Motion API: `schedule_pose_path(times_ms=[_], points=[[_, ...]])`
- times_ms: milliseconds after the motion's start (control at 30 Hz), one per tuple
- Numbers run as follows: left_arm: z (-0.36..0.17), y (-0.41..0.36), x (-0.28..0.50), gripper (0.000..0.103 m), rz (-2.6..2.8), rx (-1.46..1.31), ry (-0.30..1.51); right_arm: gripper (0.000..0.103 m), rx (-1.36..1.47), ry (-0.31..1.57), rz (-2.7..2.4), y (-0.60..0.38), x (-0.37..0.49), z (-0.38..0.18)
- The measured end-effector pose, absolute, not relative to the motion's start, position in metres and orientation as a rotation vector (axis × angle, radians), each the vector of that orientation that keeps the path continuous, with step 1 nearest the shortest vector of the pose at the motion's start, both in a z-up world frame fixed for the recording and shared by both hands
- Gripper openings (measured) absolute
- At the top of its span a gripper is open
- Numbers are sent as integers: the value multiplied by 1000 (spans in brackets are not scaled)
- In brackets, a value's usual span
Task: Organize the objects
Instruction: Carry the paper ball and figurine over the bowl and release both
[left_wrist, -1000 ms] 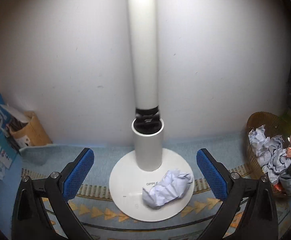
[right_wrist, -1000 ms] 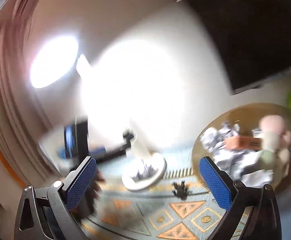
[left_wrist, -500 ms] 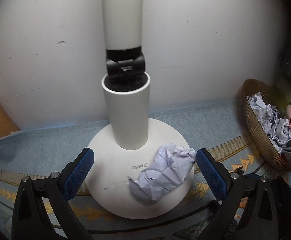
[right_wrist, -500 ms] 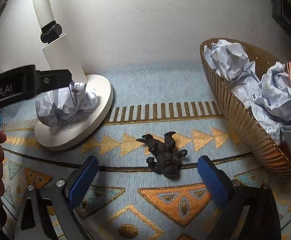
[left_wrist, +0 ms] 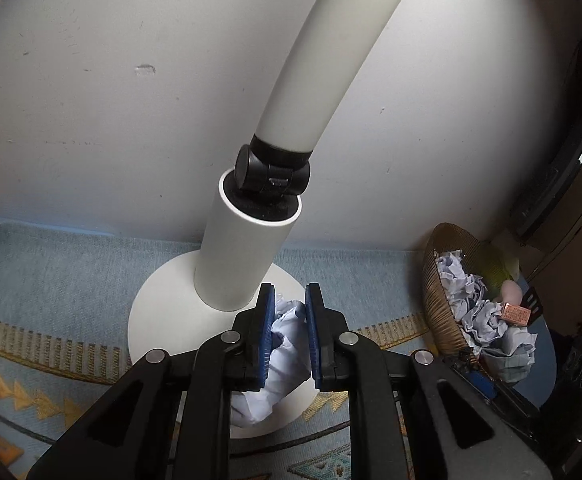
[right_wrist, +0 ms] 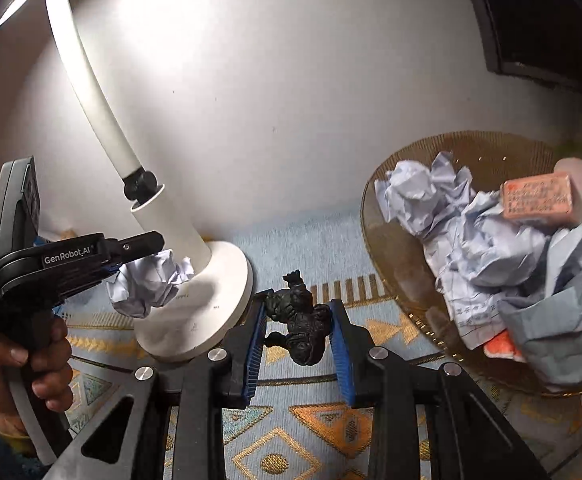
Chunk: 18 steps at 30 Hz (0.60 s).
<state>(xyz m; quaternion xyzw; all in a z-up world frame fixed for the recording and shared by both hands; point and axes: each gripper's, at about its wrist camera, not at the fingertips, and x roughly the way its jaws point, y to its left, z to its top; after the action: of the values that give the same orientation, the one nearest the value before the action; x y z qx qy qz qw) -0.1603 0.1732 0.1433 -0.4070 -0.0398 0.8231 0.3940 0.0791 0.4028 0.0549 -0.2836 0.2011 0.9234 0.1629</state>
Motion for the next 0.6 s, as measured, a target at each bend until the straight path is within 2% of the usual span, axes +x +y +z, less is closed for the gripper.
schedule_pose_path(times_ms=[200, 333, 500, 600], points=[[199, 156, -136, 12, 2031, -835, -143, 31, -575, 625, 2711, 426, 109, 88], [228, 191, -97, 12, 1975, -664, -80, 31, -341, 596, 2744, 439, 132, 117], [219, 282, -53, 13, 2097, -666, 163, 31, -170, 502, 2628, 463, 163, 127], [203, 314, -45, 13, 2097, -711, 159, 31, -142, 452, 2535, 477, 171, 129]])
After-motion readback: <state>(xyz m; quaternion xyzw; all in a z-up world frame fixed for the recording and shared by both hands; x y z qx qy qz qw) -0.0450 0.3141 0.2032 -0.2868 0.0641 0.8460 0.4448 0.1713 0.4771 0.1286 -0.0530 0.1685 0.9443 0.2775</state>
